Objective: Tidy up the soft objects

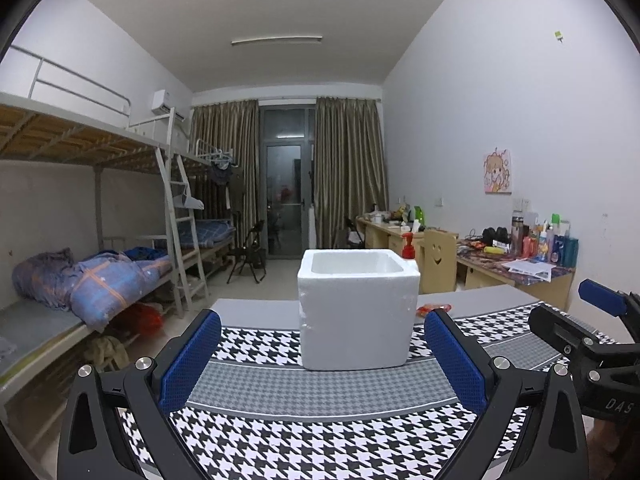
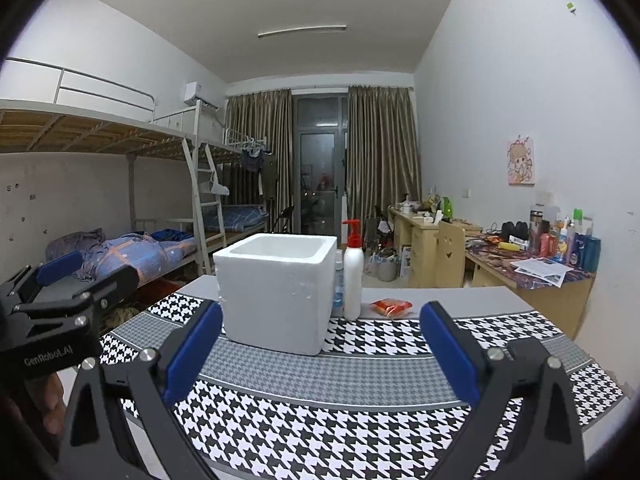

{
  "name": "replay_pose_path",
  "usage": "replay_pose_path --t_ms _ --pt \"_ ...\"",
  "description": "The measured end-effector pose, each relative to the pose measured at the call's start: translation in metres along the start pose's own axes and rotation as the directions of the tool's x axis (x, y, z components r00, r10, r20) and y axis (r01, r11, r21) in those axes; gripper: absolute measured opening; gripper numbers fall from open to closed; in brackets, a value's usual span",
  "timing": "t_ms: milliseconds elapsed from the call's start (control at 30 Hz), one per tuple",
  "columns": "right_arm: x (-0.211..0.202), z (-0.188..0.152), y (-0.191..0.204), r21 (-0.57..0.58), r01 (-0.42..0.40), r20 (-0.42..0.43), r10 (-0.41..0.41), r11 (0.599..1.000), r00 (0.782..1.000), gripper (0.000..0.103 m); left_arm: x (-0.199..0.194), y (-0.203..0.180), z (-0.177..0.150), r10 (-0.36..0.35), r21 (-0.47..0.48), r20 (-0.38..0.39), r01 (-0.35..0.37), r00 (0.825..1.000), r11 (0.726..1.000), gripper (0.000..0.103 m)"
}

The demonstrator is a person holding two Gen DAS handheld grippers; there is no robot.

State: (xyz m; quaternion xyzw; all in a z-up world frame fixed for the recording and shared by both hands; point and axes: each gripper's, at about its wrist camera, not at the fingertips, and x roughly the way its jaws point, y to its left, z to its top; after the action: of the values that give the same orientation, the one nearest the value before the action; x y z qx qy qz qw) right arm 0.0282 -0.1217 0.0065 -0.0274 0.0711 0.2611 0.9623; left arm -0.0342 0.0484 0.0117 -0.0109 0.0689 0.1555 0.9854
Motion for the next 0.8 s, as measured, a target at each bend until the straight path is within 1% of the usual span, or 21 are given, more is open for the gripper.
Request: replay_pose_path --t_ms 267,500,800 --pt "0.002 -0.006 0.002 0.004 0.005 -0.021 -0.005 1.0 1.0 0.101 -0.002 -0.001 -0.008 -0.003 0.008 -0.005 0.003 1.0 1.0 0.102" --pt "0.003 -0.011 0.002 0.017 0.018 -0.038 -0.017 1.0 0.999 0.101 -0.002 0.003 -0.011 0.012 0.003 -0.008 -0.012 1.0 1.0 0.102" --pt "0.004 -0.009 -0.002 0.03 0.02 -0.046 -0.019 0.999 0.999 0.101 0.0 -0.001 -0.014 -0.001 0.014 -0.029 0.002 1.0 1.0 0.102"
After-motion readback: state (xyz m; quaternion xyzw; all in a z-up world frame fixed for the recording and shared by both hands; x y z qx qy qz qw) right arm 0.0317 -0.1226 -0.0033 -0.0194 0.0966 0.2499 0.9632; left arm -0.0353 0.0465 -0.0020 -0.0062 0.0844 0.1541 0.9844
